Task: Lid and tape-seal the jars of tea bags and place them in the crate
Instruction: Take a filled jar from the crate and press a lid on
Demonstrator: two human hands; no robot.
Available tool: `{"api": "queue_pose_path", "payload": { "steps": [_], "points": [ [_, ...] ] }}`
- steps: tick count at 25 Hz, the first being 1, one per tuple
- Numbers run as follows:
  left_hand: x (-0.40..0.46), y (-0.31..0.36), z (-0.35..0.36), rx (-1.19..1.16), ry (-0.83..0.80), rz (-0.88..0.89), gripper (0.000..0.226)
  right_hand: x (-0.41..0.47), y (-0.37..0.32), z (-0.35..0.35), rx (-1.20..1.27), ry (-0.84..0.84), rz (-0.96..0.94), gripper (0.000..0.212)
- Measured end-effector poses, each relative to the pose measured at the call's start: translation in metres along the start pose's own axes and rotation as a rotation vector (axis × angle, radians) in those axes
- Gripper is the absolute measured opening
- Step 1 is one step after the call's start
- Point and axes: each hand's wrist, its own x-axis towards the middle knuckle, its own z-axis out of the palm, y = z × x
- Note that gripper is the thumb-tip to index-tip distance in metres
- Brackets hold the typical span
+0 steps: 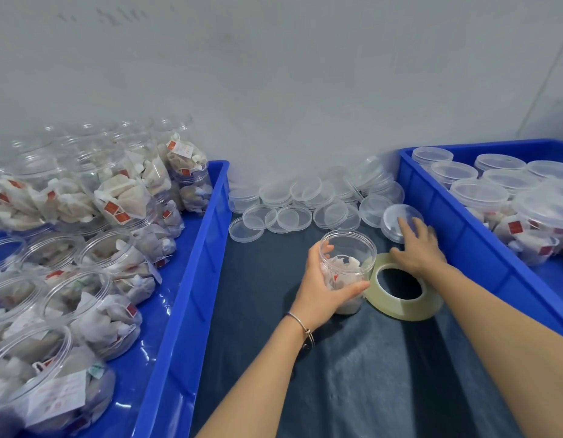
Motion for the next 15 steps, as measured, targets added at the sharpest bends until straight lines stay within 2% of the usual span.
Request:
{"api": "queue_pose_path", "payload": {
  "steps": [3,5,7,9,12,15],
  "points": [
    [0.001,-0.001,-0.001,0.012,-0.004,0.000,0.087,0.003,-0.002,0.005,-0.081,-0.014,0.000,0.055],
    [0.002,-0.003,-0.001,0.013,-0.004,0.006,0.086,-0.001,-0.002,0.010,-0.110,0.090,-0.001,0.037],
    [0.001,-0.003,-0.001,0.016,-0.003,0.008,0.086,-0.005,-0.001,0.013,-0.049,0.235,0.014,0.031],
    [0.001,-0.004,0.000,0.014,-0.002,0.008,0.086,-0.006,0.001,0.013,0.070,0.309,0.021,0.047],
    [0.002,-0.005,0.000,0.023,-0.005,0.004,0.087,0.002,-0.002,0.006,0.141,0.222,0.005,0.082],
    [0.003,-0.007,-0.001,0.041,-0.009,0.007,0.087,0.018,-0.011,-0.004,0.158,0.090,0.009,0.090]
  ]
}}
